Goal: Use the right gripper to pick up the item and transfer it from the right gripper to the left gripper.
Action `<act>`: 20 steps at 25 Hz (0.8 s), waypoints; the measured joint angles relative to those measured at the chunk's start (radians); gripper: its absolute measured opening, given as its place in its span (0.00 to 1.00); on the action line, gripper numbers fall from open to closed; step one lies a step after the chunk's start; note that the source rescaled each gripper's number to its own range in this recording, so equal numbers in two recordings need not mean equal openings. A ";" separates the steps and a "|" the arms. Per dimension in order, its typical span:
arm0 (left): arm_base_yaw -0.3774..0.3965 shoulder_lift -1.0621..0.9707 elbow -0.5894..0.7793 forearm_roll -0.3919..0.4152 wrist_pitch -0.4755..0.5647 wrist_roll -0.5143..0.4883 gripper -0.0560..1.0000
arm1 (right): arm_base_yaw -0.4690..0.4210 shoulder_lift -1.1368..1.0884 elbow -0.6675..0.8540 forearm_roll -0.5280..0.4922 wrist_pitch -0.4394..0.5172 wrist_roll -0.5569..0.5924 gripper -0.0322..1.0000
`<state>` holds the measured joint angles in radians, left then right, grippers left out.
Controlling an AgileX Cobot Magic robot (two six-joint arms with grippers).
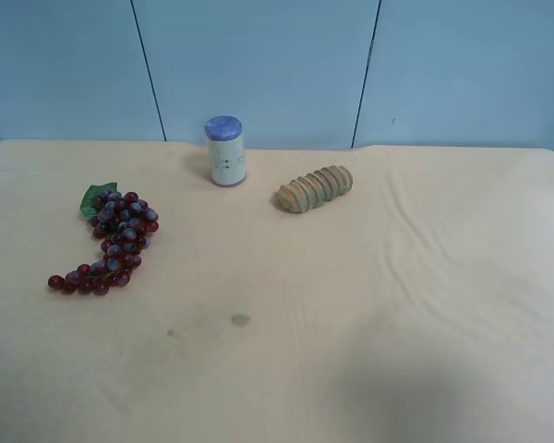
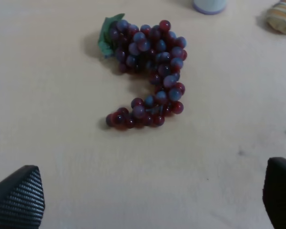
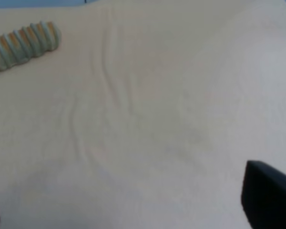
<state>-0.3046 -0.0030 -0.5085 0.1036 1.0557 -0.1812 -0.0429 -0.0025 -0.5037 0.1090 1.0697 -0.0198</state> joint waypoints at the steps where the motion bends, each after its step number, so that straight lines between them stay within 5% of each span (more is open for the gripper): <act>1: 0.005 0.000 0.000 0.000 0.000 -0.001 0.87 | 0.000 0.000 0.000 0.000 0.000 0.000 1.00; 11: 0.336 0.000 0.000 -0.030 0.000 0.049 0.87 | 0.000 0.000 0.000 0.000 0.000 0.002 1.00; 20: 0.288 0.000 0.000 -0.104 -0.001 0.139 0.87 | 0.000 0.000 0.000 0.000 0.000 0.002 1.00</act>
<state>-0.0162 -0.0030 -0.5085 0.0000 1.0548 -0.0422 -0.0429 -0.0025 -0.5037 0.1090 1.0697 -0.0178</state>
